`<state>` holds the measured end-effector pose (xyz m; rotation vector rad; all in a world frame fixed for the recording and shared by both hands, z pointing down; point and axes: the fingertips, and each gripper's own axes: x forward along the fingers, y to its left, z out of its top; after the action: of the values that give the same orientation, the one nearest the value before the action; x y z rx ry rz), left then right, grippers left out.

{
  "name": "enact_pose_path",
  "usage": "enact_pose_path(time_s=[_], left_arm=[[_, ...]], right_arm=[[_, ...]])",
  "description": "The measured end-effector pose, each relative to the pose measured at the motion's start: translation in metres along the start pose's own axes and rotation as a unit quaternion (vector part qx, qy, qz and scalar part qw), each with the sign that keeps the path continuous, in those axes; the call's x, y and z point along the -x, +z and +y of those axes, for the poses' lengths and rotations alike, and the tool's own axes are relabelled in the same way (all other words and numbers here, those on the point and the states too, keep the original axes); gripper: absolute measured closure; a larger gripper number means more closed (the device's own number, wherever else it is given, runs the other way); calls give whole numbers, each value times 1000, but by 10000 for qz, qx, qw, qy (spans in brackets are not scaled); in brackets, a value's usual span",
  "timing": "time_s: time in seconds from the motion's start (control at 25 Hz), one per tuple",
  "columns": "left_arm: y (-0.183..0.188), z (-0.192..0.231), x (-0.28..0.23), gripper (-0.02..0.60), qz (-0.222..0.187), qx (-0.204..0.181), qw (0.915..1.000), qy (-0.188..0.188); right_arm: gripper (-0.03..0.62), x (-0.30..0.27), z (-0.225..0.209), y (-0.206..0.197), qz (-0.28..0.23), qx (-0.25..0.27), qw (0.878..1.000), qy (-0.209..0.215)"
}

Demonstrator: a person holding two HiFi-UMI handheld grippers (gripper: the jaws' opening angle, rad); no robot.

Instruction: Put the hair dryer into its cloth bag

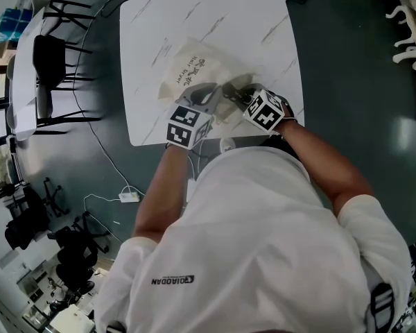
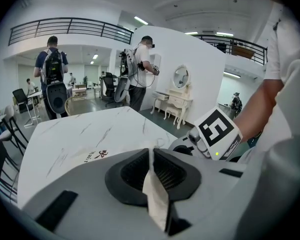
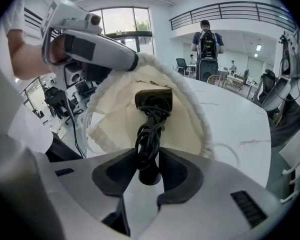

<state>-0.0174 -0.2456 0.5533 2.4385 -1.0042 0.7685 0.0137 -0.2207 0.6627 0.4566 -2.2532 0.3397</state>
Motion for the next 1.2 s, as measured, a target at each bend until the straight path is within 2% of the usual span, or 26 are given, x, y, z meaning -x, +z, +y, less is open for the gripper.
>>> enact_pose_path(time_s=[0.32, 0.6, 0.76, 0.8, 0.96, 1.08, 1.2], left_arm=[[4, 3, 2, 531, -110, 146, 9998, 103], [-2, 6, 2, 531, -97, 275, 9995, 112], [-6, 4, 0, 531, -33, 218, 9997, 117], [-6, 4, 0, 531, -18, 203, 9997, 114], [-9, 1, -3, 531, 38, 152, 9998, 75], [-14, -4, -9, 531, 130, 70, 9999, 21], [-26, -10, -21, 531, 287, -54, 9995, -88]], right_arm=[[444, -39, -5, 41, -64, 314, 9995, -45], [446, -57, -11, 31, 303, 541, 9981, 24], [439, -57, -13, 29, 302, 598, 9977, 63], [420, -55, -11, 28, 311, 601, 9977, 106], [405, -26, -6, 25, 176, 596, 9978, 228], [408, 9, -7, 14, -51, 313, 9993, 212], [419, 42, -13, 0, -340, -381, 9987, 9]])
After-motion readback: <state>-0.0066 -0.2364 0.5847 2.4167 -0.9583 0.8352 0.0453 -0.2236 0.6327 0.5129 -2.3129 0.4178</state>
